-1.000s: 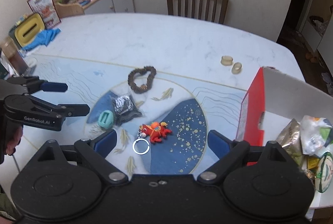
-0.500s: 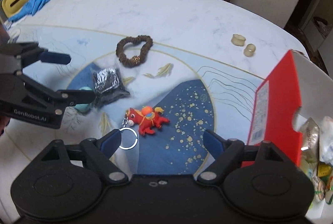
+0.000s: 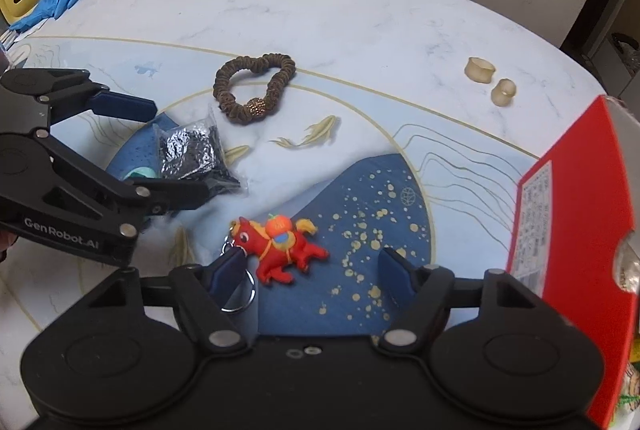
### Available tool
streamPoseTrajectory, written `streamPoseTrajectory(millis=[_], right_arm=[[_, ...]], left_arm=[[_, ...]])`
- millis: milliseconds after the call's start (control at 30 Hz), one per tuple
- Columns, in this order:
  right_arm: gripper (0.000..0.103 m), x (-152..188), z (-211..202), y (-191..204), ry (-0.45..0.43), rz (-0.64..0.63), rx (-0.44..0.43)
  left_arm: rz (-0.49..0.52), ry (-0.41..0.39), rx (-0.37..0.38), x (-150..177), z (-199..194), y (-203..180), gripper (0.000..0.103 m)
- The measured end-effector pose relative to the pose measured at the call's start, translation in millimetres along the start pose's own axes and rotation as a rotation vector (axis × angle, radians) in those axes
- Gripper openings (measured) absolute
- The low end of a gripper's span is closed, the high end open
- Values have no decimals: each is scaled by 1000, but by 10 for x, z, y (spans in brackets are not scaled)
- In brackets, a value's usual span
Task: Organize objects
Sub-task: 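Grasp the black bead bag with the left gripper while the right grasps the red horse keychain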
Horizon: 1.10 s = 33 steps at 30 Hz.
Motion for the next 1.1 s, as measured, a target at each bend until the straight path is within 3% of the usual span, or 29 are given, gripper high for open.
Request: streamPoseTrajectory(millis=[100, 233, 433, 767, 833, 900, 1100], right_arm=[[69, -13, 9, 14, -11, -6, -13], [60, -16, -6, 51, -26, -31, -33], [50, -4, -10, 45, -25, -14, -67], [33, 21, -52, 103, -38, -7, -74], [29, 20, -66, 94, -41, 0, -70], [25, 17, -93, 69, -42, 19, -67], [17, 59, -192, 15, -58, 55, -38]], left_arm=[[-5, -9, 6, -7, 11, 20, 93], [21, -21, 2, -6, 2, -2, 92], [34, -18, 25, -10, 5, -48, 63], [58, -10, 22, -43, -10, -110, 54], [50, -6, 28, -51, -5, -111, 43], [53, -4, 25, -59, -5, -123, 40], [40, 0, 20, -89, -30, -129, 38]])
Point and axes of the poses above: each gripper's, at about its wrist camera, not at the fingertips, and z roughly the way its jaws point, y to its left, x to its underside, the point moved 3 cm from there along z, roughly the way its jaws point, and after that the axes turned 9 degrees about x, right-handed, at the moved point
